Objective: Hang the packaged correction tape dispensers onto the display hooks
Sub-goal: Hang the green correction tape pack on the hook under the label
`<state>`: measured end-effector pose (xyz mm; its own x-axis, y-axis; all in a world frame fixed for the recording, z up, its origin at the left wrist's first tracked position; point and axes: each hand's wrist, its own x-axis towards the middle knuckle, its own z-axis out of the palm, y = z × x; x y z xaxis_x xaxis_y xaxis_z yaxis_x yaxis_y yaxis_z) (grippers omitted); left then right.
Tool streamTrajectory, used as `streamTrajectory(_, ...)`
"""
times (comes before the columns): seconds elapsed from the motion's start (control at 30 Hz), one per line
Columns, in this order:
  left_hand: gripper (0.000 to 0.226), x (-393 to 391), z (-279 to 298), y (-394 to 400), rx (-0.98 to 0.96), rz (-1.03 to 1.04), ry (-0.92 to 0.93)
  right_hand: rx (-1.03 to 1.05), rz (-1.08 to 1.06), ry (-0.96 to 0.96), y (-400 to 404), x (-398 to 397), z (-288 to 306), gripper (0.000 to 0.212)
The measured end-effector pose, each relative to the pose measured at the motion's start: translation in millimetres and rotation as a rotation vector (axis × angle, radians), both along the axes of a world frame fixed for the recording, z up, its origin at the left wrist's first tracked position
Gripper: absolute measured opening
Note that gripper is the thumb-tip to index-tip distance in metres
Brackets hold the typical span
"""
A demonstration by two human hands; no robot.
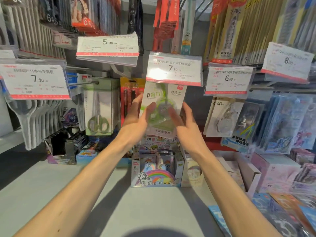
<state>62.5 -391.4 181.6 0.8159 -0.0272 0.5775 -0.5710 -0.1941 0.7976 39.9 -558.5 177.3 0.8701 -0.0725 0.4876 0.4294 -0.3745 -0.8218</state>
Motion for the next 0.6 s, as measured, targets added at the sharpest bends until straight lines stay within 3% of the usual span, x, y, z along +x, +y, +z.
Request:
streamTrajectory(0.4, 0.049, 10.2, -8.3, 4.5, 0.015, -0.053, -0.079, 0.07, 0.011, -0.035, -4.0, 6.5, -6.9, 0.088)
streamTrajectory(0.6, 0.054, 17.2, -7.7, 0.6, 0.009, -0.094, -0.096, 0.056, 0.026, -0.031, -6.7, 18.7, -5.9, 0.07)
